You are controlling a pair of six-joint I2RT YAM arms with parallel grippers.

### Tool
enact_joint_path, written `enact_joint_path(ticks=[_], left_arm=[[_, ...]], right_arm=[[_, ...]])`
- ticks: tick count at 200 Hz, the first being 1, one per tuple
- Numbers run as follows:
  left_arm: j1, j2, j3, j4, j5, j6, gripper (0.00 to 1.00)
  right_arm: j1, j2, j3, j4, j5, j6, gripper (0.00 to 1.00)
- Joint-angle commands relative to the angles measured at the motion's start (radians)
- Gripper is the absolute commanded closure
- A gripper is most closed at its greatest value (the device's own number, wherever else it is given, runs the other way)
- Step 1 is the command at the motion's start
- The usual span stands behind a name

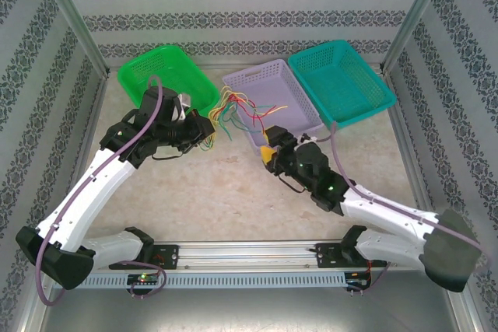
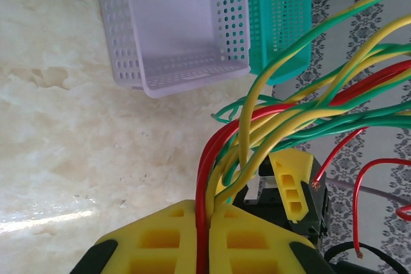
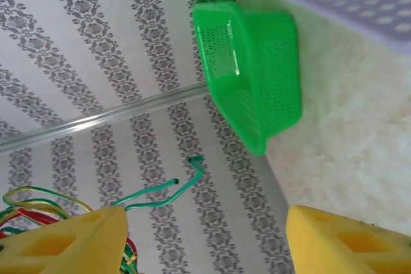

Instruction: Untangle the cables

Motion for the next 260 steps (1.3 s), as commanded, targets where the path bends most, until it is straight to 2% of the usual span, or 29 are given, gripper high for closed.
enact_joint_path(ticks=[1,39,47,59,75,96,107,132,165,194,210,225,260], left_arm=[[-0.007,-0.007,0.000,0.061,0.011,-0.025,1.00],[-0.010,-0.011,-0.008,0.063,0.008,-0.028,1.00],[-0.011,-0.013,-0.008,0.062,0.008,-0.026,1.00],[-0.010,-0.014,-0.008,0.057,0.003,-0.023,1.00],[-0.010,-0.019,-0.004,0.040,-0.008,-0.014,1.00],[-0.010,-0.026,0.007,-0.003,-0.050,0.009,1.00],[-0.010,-0.031,0.016,-0.041,-0.089,0.029,1.00],[-0.008,-0.041,0.023,-0.127,-0.181,0.085,1.00],[-0.002,-0.046,0.002,-0.201,-0.285,0.150,1.00],[0.006,-0.021,-0.011,-0.263,-0.356,0.235,1.00],[0.006,-0.011,-0.035,-0.279,-0.390,0.279,1.00],[0.008,-0.012,-0.061,-0.286,-0.418,0.309,1.00],[0.008,-0.010,-0.137,-0.290,-0.427,0.350,1.00]], right_arm=[[0.017,0.089,0.072,0.107,0.078,0.125,0.34],[0.019,0.235,0.155,0.172,0.095,0.192,0.39],[0.016,0.259,0.164,0.190,0.100,0.201,0.42],[0.010,0.289,0.168,0.219,0.103,0.212,0.54],[0.006,0.296,0.158,0.233,0.121,0.215,0.77],[-0.015,0.224,0.113,0.144,0.142,0.181,1.00],[-0.037,0.150,0.073,0.058,0.153,0.154,1.00],[-0.145,-0.071,0.025,-0.272,0.112,0.051,1.00],[-0.368,-0.316,0.057,-0.686,-0.033,-0.171,1.00],[-0.596,-0.465,0.107,-0.912,-0.107,-0.344,1.00],[-0.756,-0.487,0.138,-0.939,-0.200,-0.416,1.00],[-0.841,-0.445,0.211,-0.976,-0.266,-0.510,1.00],[-0.850,-0.319,0.412,-0.996,-0.292,-0.736,1.00]])
